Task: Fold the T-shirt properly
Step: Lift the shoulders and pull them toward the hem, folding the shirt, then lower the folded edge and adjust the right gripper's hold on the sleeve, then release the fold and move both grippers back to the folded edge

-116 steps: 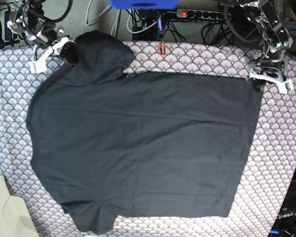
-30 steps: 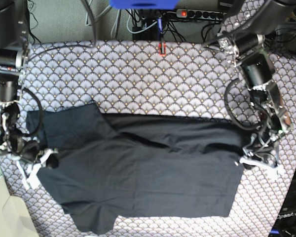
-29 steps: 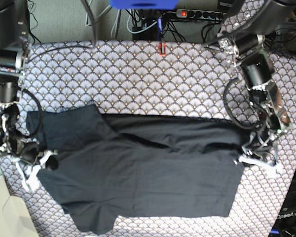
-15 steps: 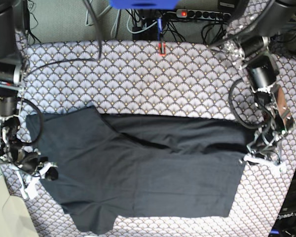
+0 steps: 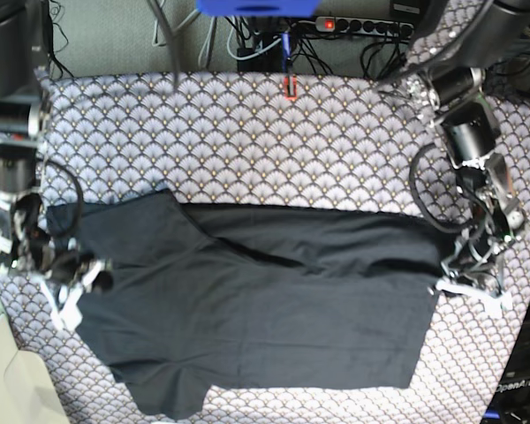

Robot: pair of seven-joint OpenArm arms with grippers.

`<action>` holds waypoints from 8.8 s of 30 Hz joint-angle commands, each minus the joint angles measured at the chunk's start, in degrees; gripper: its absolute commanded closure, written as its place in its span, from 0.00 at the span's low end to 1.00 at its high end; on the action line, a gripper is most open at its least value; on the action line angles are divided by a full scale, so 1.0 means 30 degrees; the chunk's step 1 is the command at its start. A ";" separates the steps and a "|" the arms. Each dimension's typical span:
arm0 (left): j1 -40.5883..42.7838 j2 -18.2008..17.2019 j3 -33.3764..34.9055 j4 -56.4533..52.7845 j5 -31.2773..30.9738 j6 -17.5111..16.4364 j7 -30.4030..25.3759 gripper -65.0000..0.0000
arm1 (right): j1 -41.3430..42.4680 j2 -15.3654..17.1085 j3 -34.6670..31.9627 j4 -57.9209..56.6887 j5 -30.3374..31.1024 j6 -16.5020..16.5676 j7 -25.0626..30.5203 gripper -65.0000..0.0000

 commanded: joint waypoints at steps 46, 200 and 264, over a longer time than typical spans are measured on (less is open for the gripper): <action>0.6308 -0.0620 0.0011 0.8023 -0.3074 -0.0423 0.1233 0.61 | -0.6607 0.0604 0.3555 0.9842 0.0400 0.0063 -0.3805 0.87; 0.7041 -0.1147 -0.0048 1.0778 -0.3132 -0.0218 0.1292 0.62 | 0.0573 -0.0539 0.2207 0.3512 0.0400 0.0063 -0.1285 0.99; 0.8301 -0.1557 -0.1923 0.9899 -0.2957 -0.0423 0.1790 0.53 | -0.5200 0.3476 0.3789 0.1285 0.0517 0.0063 0.0386 0.46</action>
